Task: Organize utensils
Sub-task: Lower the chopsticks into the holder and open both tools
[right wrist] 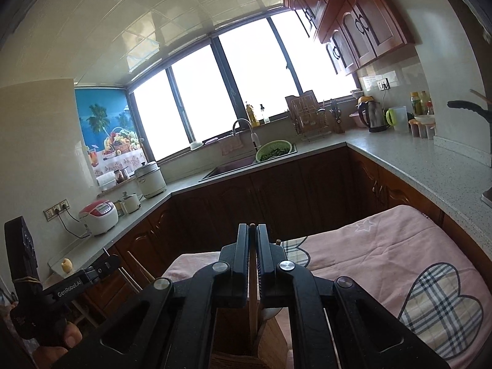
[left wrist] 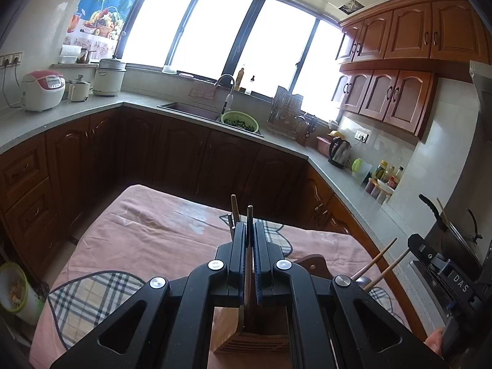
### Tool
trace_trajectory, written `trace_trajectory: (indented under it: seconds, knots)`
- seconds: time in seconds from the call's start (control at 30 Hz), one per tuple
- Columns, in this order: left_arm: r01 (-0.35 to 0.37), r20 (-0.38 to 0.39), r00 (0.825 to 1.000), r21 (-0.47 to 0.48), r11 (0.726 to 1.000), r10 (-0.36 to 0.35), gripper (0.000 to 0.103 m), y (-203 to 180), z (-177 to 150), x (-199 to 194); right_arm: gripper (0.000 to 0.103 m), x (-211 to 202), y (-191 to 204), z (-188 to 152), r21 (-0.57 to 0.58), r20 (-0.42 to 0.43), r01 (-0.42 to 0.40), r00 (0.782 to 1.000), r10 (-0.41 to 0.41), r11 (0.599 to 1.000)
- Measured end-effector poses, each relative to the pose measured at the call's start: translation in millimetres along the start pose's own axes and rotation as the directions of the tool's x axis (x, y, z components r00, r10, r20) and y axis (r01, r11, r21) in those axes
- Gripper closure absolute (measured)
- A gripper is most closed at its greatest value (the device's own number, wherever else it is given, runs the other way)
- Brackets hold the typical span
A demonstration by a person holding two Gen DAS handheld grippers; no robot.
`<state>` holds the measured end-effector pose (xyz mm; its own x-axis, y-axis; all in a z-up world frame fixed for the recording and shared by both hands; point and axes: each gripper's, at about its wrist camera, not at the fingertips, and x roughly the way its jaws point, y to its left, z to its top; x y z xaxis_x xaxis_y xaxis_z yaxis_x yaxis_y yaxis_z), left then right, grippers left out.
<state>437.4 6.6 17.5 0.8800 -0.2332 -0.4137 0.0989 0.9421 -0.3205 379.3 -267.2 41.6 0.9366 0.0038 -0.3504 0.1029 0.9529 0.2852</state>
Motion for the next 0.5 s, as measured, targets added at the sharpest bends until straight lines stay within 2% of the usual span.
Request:
trace_trajectory:
  seconds: [0.17, 0.5]
  knots:
    - [-0.014, -0.023, 1.0, 0.0, 1.0, 0.014, 0.1, 4, 4, 5, 0.099, 7, -7, -11, 0.012, -0.041, 0.007, 0.999, -0.007, 1.0]
    - [-0.013, -0.049, 0.999, -0.018, 1.0, 0.012, 0.099, 10, 12, 8, 0.098, 6, -6, -12, 0.01, -0.048, 0.016, 0.999, -0.015, 1.0]
